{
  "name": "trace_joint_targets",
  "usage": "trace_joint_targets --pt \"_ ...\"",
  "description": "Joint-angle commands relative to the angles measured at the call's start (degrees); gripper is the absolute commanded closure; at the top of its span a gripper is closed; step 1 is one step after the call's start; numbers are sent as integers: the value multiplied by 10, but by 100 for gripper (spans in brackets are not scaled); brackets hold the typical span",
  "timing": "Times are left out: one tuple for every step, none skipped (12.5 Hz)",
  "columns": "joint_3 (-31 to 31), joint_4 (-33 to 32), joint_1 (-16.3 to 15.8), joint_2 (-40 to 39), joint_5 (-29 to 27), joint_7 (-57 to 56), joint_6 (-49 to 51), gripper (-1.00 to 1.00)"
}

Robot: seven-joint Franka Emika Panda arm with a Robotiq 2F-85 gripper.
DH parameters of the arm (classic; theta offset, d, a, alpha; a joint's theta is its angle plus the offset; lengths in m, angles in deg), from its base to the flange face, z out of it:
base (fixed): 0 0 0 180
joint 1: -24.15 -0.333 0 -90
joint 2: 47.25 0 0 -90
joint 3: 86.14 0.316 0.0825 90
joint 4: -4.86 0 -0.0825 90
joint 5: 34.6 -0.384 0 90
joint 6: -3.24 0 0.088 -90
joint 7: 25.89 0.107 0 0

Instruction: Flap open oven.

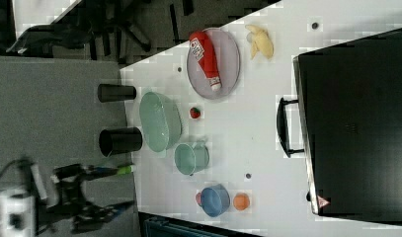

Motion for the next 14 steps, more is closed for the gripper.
trace_joint_targets --pt "-4 8 2 -36 1 -33 6 -65" --pt "-4 8 2 -36 1 -33 6 -39" --pt "-6 8 3 -36 1 -33 6 -15" --pt "-9 7 3 -37 2 -33 6 8" --pt "-14 6 3 -38 2 -33 6 32" --pt "-20 6 3 -40 2 -33 4 55" --pt "-29 5 3 -44 3 -34 2 65" --pt "-39 5 3 -50 3 -43 1 65" --pt "-49 4 3 -58 3 -68 0 65" --pt "-61 4 3 -67 3 -112 -1 65" --pt "-73 3 4 -76 3 -164 -7 65" --pt "-88 0 4 -87 3 -220 -17 65" --pt "-104 -2 5 -100 3 -276 -33 65" --pt "-120 -3 5 -113 4 -333 -51 65"
